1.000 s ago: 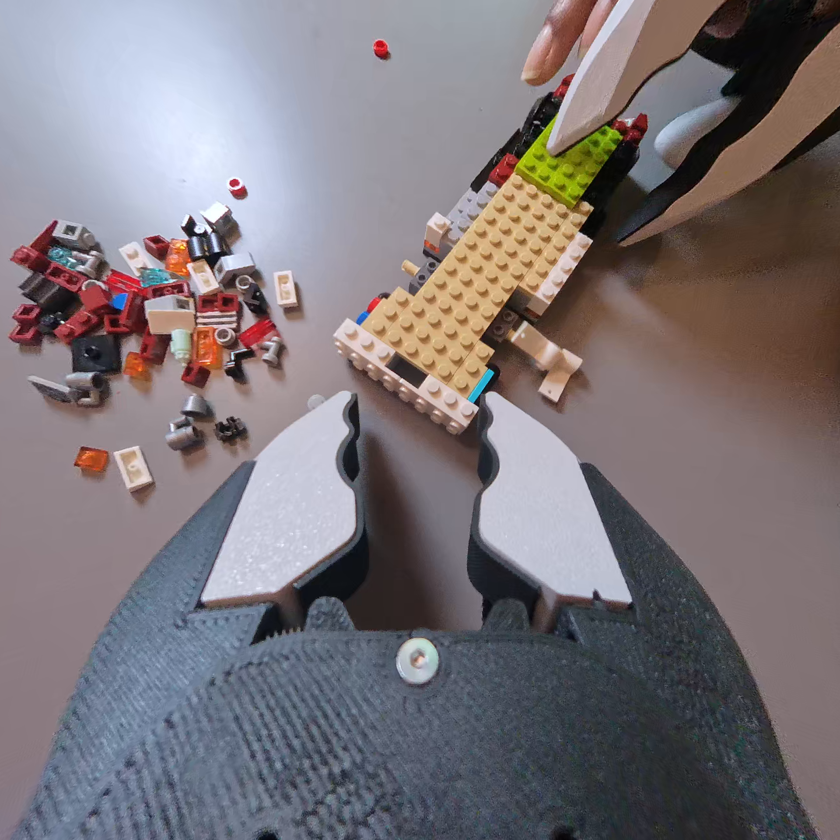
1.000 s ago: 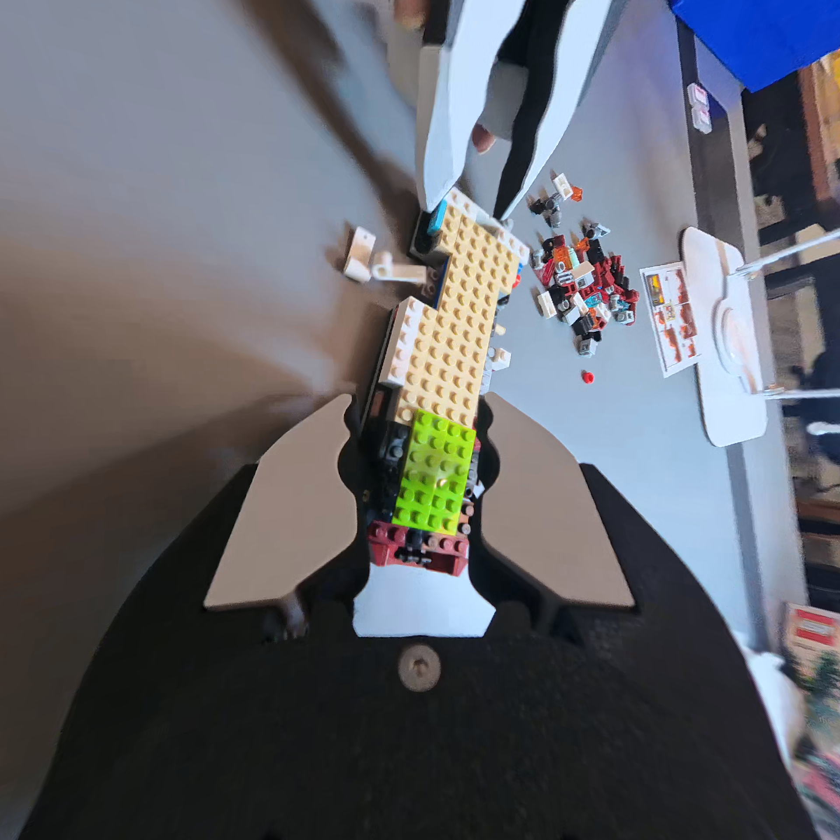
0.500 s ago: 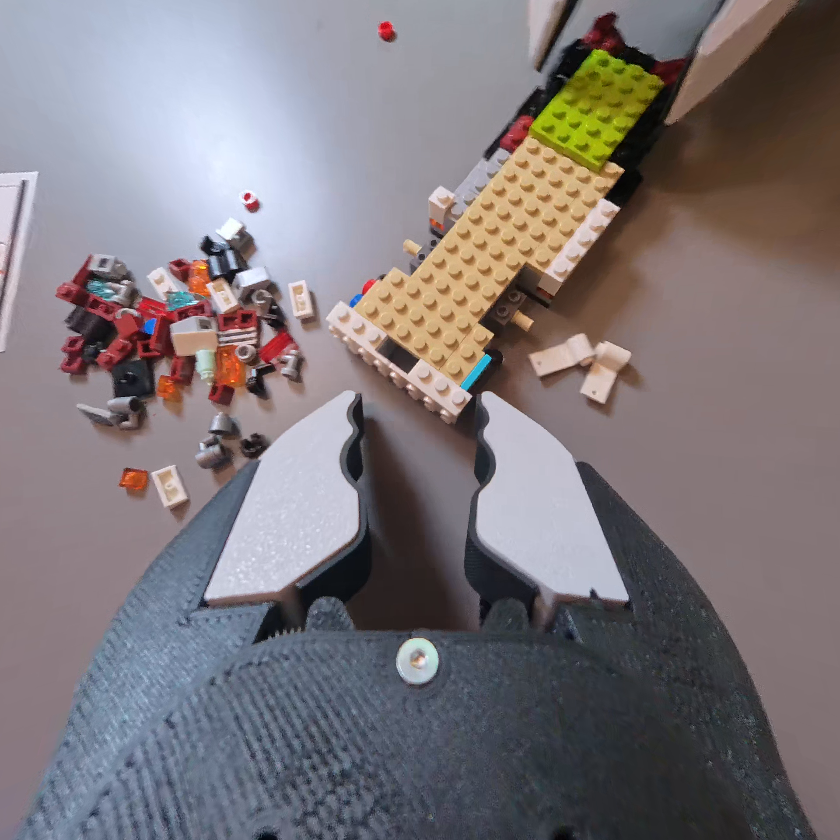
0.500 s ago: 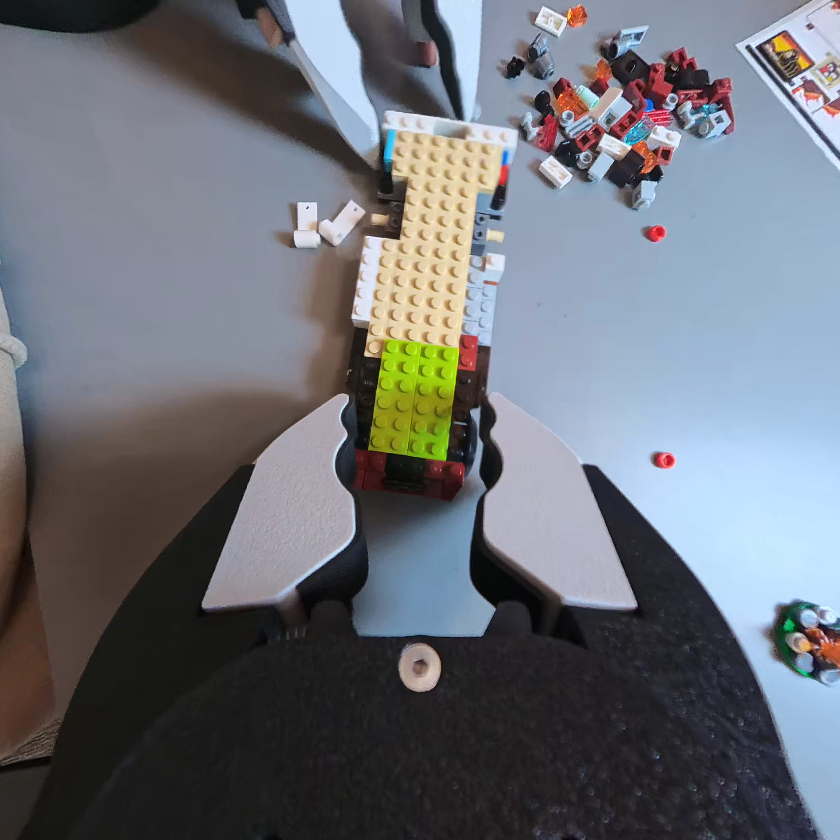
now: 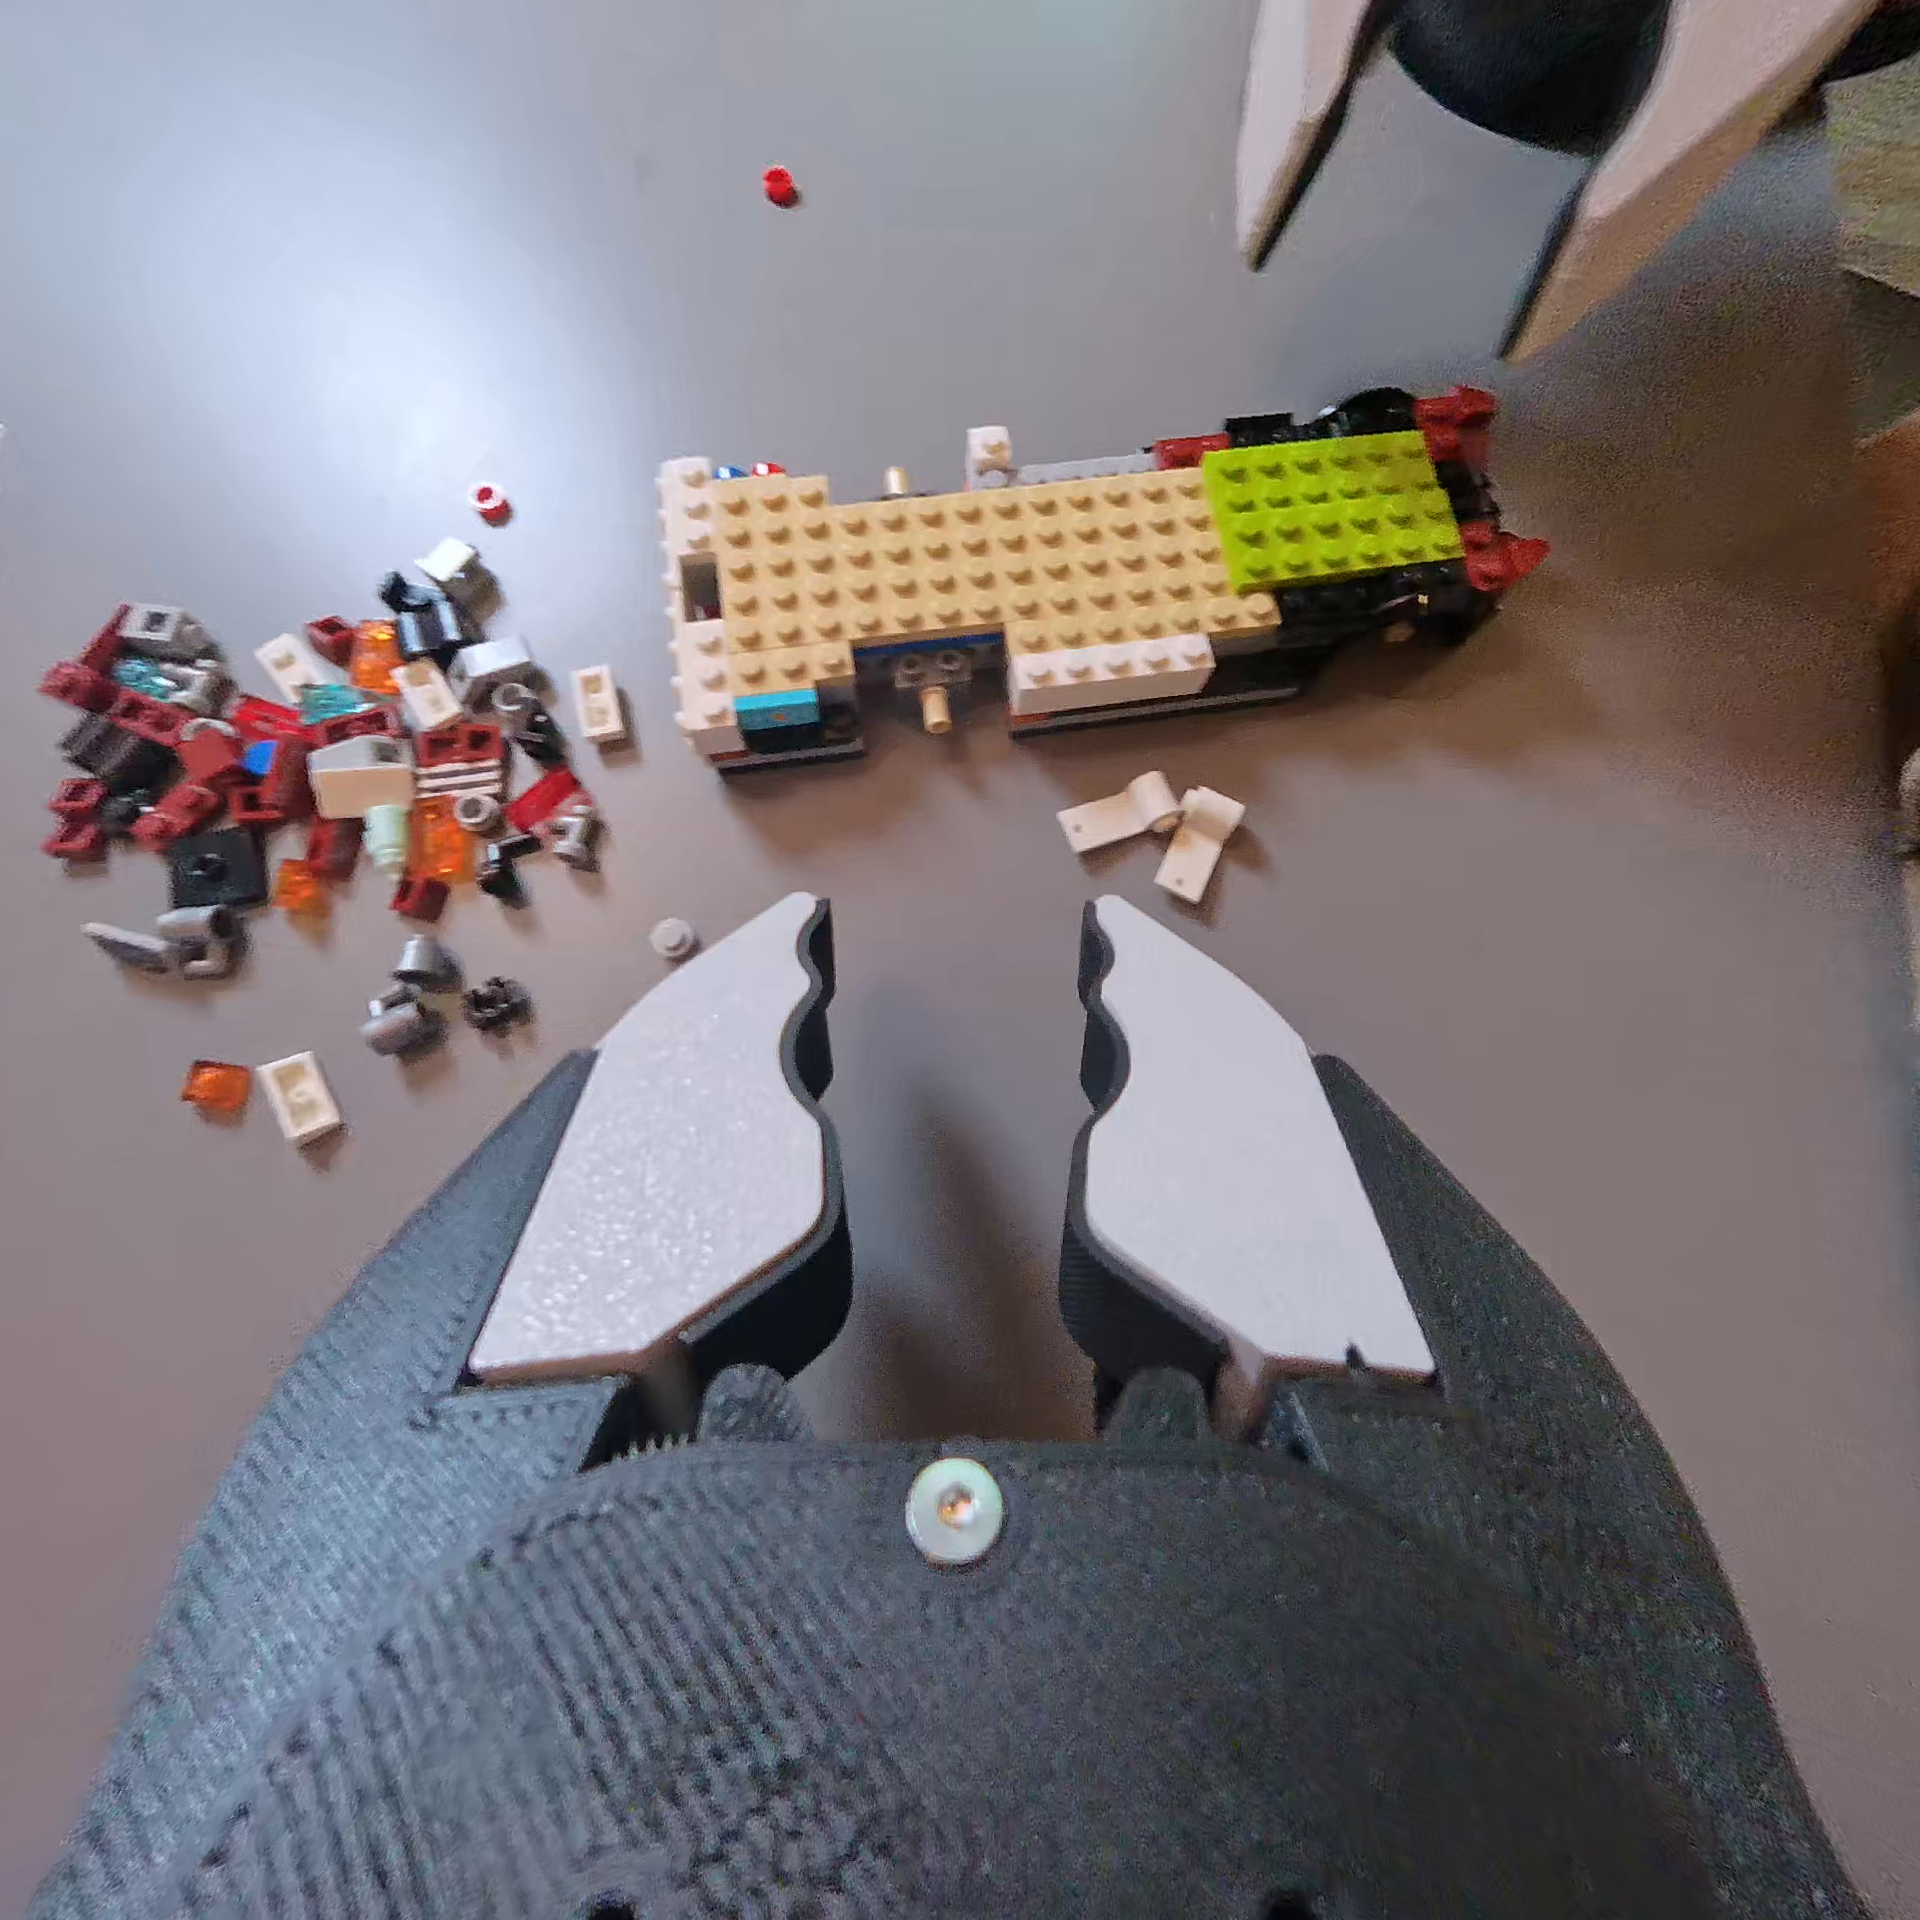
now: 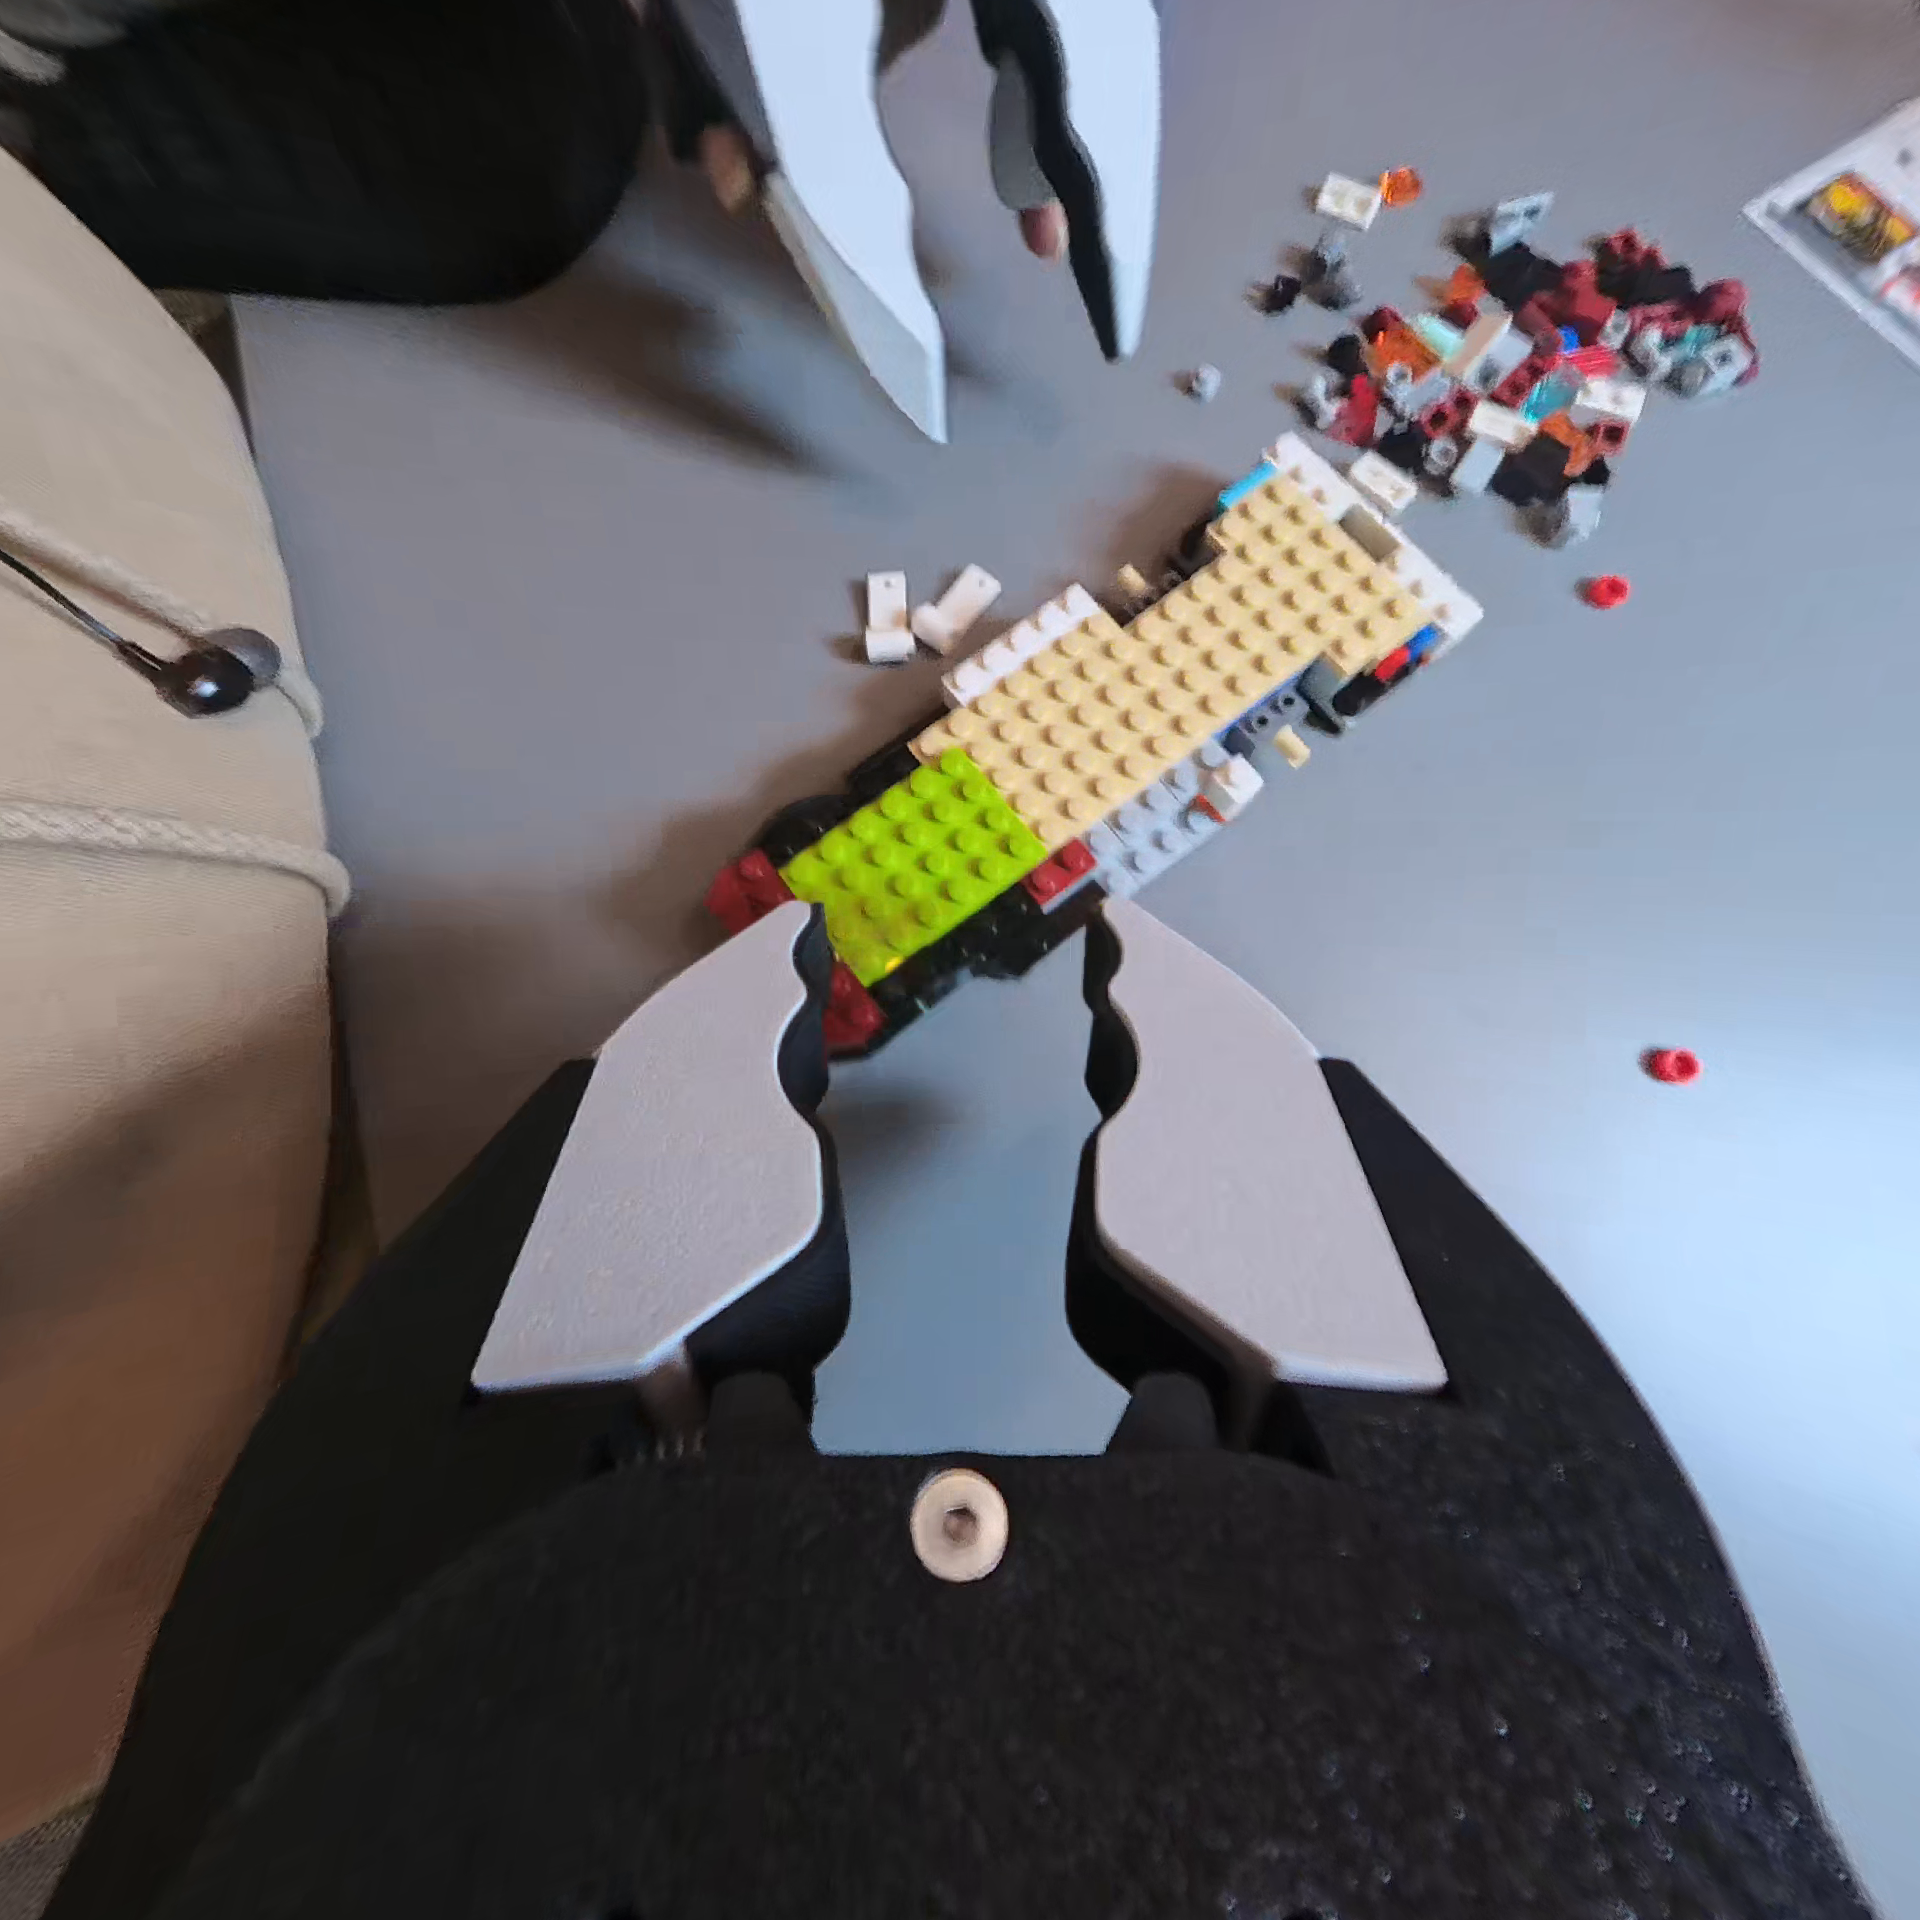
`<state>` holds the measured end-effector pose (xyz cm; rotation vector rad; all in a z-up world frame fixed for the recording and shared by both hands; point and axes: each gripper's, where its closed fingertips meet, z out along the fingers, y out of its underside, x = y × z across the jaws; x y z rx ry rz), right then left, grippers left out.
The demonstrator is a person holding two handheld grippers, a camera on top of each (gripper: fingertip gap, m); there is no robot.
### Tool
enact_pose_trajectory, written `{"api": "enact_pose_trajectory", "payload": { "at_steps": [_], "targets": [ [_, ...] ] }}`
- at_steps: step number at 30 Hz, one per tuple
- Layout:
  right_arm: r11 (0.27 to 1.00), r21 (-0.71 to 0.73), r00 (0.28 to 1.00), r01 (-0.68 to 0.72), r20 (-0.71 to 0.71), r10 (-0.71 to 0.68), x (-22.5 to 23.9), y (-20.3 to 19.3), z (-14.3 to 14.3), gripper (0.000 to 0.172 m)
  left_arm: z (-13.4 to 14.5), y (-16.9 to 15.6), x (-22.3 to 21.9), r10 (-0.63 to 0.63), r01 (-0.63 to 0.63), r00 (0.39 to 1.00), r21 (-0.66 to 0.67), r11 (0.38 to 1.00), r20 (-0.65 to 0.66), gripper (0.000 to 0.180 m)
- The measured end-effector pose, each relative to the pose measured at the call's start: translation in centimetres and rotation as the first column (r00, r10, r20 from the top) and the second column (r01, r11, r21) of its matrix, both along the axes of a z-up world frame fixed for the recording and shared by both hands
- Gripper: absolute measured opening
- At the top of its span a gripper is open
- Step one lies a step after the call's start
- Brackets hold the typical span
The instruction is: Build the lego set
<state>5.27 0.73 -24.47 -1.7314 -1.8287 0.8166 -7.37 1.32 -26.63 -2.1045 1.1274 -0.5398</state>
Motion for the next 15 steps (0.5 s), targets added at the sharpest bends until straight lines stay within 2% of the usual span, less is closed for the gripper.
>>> {"api": "enact_pose_trajectory", "payload": {
  "at_steps": [4, 5, 11, 15],
  "targets": [
    [0.998, -0.064, 0.996, -0.028, 0.082, 0.033, 0.8, -0.2, -2.3, 0.037, -0.8, -1.8, 0.9, -0.077, 0.076, 0.997, -0.043, 0.996, -0.017, 0.048],
    [0.995, -0.091, 0.997, -0.044, 0.062, 0.050, 0.5, -0.8, -2.2, 0.030, -0.9, -2.1, 1.1, -0.095, 0.094, 0.995, -0.046, 0.995, -0.019, 0.048],
    [0.980, -0.078, 0.983, -0.185, -0.006, 0.185, -1.8, -3.7, -1.7, 0.033, -1.4, -3.8, 2.1, -0.184, 0.182, 0.982, -0.064, 0.981, -0.036, 0.047],
    [0.986, -0.055, 0.985, -0.158, -0.077, 0.153, -2.4, -2.1, -0.6, 0.033, -2.0, -3.5, 2.2, -0.175, 0.172, 0.983, -0.048, 0.984, -0.061, 0.046]
  ]
}}
